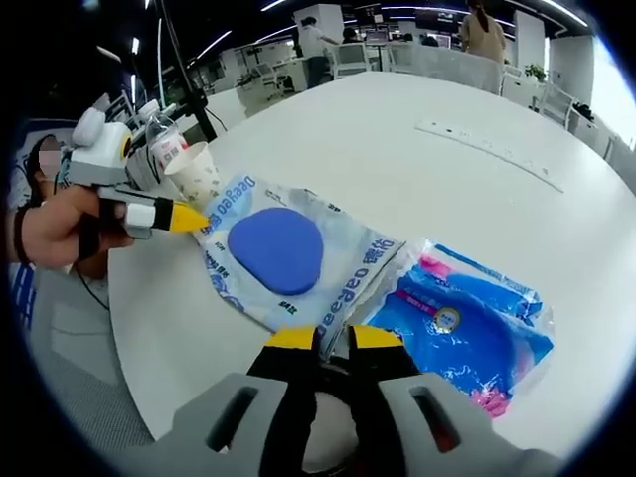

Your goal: Arrange the tabletop items into an orderly group along one side of the table until the central work area is clear of visible clutter.

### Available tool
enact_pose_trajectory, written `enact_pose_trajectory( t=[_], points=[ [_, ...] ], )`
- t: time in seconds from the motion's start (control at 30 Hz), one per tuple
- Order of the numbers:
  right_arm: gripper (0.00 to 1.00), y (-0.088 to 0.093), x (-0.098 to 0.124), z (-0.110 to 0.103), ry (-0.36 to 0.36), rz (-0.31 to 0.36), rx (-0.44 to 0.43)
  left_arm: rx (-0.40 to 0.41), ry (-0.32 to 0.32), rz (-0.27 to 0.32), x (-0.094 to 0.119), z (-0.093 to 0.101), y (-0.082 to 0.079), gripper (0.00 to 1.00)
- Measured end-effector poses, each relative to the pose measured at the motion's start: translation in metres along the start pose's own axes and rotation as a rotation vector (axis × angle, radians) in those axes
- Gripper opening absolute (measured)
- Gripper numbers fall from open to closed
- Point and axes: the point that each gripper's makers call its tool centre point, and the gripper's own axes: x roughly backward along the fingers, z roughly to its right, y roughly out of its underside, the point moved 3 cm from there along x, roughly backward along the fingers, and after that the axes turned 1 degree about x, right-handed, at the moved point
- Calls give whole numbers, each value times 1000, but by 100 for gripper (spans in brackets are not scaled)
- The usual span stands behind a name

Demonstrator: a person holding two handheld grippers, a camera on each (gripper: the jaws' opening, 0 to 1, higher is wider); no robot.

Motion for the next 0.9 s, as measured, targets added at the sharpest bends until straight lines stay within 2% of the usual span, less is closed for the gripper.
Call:
enact_pose_trajectory(
  t=[0.23,0.4,0.57,0.9],
  points=[
    [11,2,15,5,24,18,14,4,-1,15,15,-3,4,10],
    [12,8,23,7,37,20,26,-44,-4,17,25,-5,9,12],
    [12,17,31,10,53,14,27,-64,-11,17,39,-16,18,13],
    [15,39,38,14,73,-20,30,-104,-30,43,64,-28,24,15]
  ],
)
